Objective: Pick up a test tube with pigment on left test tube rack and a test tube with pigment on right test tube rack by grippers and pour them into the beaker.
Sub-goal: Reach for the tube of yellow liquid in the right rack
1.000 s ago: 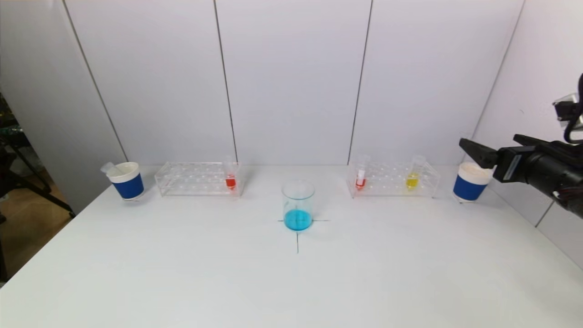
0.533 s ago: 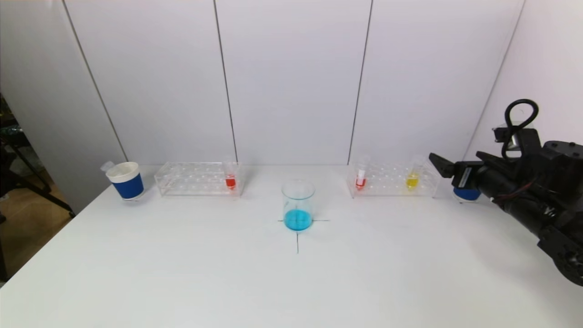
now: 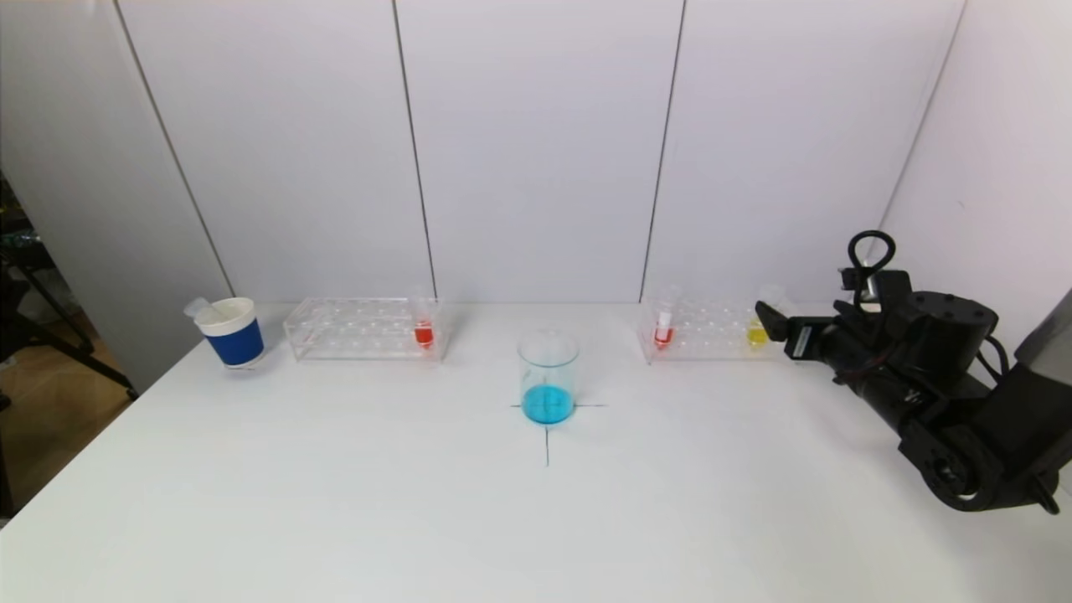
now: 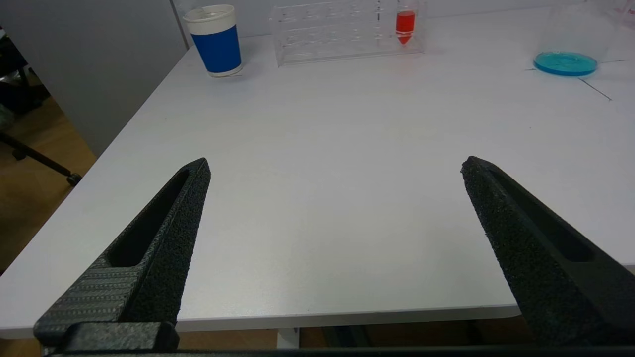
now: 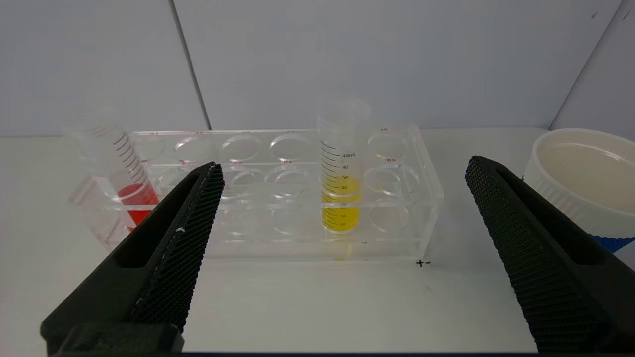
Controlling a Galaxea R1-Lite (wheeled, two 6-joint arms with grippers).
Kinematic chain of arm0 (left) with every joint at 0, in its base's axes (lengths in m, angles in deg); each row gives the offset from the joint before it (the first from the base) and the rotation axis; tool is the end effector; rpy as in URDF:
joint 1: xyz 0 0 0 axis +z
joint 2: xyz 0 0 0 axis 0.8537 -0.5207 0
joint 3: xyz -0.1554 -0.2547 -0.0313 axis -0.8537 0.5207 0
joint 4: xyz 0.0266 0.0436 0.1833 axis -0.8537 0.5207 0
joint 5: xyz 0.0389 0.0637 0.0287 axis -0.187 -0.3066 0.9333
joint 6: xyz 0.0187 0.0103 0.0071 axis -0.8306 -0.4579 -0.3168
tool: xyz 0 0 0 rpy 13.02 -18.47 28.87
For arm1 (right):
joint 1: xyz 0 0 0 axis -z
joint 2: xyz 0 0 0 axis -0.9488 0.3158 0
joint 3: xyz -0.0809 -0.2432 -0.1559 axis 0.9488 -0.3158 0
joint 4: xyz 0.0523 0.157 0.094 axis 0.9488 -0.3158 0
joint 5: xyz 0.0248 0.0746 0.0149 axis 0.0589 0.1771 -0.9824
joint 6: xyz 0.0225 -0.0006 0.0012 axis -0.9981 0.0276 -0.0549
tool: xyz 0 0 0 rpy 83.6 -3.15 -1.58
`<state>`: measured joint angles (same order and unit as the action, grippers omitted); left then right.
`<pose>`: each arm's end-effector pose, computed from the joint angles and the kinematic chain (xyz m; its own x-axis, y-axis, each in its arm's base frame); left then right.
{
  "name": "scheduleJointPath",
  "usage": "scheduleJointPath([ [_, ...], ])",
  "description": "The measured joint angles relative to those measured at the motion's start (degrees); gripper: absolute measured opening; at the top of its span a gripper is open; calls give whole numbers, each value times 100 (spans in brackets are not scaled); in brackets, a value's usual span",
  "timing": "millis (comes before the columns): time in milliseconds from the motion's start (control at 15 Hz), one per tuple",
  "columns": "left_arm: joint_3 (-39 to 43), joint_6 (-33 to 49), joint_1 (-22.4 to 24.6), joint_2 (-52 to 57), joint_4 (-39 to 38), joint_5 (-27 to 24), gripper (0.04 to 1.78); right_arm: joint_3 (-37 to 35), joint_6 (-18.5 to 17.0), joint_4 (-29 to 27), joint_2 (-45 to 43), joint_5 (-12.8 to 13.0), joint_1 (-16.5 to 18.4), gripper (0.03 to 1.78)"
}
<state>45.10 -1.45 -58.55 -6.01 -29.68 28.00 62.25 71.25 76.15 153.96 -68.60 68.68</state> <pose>-0.0228 -0.0001 0.0747 1.0000 -0.0001 -0.0067 0.0006 0.9973 0.0733 0.3526 0.0162 0.0757 0.9962 -0.0242 -0.0835 0.0268 0.9992 0.0296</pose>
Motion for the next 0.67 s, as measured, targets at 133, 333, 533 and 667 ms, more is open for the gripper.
scheduleJointPath([
  [133, 0, -1, 0, 0, 0, 0, 177, 157, -11, 7, 217, 80, 2, 177],
  [333, 0, 0, 0, 0, 0, -2, 177, 336, -116, 5, 422, 89, 7, 177],
  [533, 0, 0, 0, 0, 0, 0, 177, 472, -118, 2, 556, 98, 27, 177],
  [667, 0, 0, 0, 0, 0, 2, 177, 556, -118, -2, 600, 96, 35, 177],
])
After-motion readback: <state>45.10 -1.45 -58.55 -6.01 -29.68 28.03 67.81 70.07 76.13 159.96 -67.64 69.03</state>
